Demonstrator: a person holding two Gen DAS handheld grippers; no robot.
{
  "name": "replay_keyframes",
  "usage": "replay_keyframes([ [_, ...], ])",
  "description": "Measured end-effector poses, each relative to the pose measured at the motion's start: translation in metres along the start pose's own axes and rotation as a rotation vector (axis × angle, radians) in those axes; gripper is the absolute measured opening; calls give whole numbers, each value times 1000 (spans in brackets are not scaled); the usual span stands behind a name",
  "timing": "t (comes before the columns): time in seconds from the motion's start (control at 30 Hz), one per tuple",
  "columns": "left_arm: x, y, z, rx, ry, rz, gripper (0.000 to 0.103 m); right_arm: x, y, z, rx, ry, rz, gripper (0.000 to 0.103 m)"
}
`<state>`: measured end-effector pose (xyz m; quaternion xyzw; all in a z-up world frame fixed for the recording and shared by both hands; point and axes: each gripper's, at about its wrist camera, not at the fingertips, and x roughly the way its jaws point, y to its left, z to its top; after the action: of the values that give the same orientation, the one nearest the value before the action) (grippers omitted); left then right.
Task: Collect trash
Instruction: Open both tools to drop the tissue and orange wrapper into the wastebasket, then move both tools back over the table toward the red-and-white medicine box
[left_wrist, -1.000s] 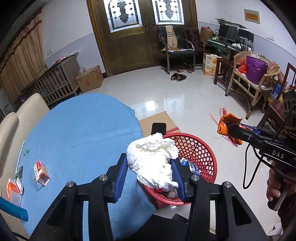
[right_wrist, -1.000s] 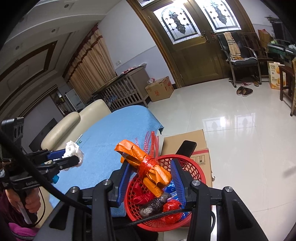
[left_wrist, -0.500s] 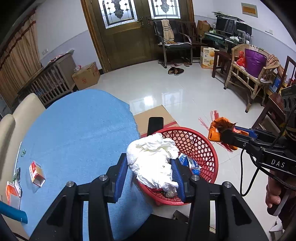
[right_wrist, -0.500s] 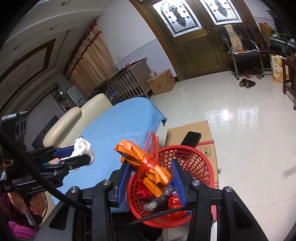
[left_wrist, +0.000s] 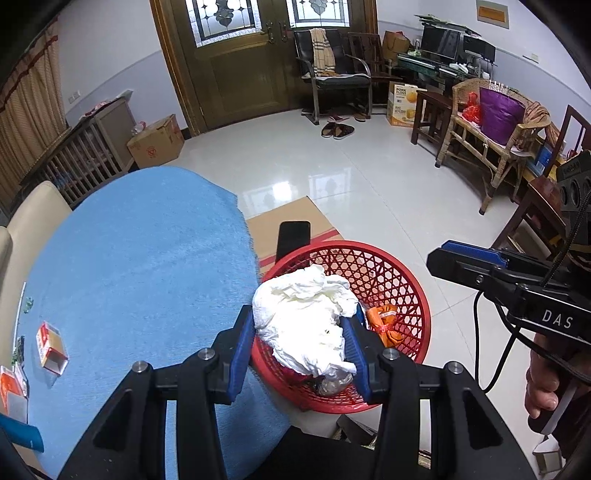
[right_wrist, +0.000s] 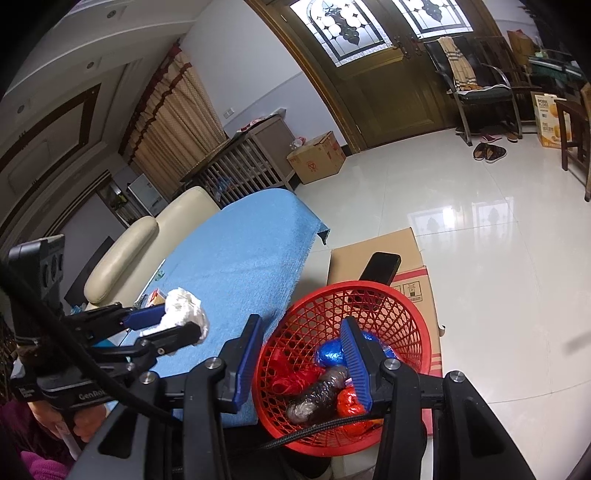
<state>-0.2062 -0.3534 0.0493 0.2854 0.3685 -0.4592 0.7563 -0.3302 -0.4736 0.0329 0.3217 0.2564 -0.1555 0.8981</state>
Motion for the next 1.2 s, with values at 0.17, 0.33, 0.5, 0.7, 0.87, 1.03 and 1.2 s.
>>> replay_keyframes([
  [0.17, 8, -2, -1, 3, 8, 0, 49, 8, -2, -4, 19, 23, 3, 47],
  [0.33, 8, -6, -2, 14, -2, -16, 49, 5, -2, -4, 16, 15, -6, 47],
  [0.5, 6, -6, -2, 10, -13, -36, 49, 1, -5, -1, 27, 3, -11, 47],
  [0.7, 5, -4, -2, -9, -16, -85, 49, 2, -7, -1, 33, 2, -14, 47],
  [0.87, 7, -1, -4, -33, -12, -131, 61, 2, -7, -1, 29, 3, -13, 47],
  [1.03, 4, 1, -4, -39, -22, -144, 65, 2, -6, -1, 35, 4, -12, 47],
  [1.2, -1, 7, -10, -47, -24, -133, 65, 2, -6, -1, 31, 4, -10, 47],
])
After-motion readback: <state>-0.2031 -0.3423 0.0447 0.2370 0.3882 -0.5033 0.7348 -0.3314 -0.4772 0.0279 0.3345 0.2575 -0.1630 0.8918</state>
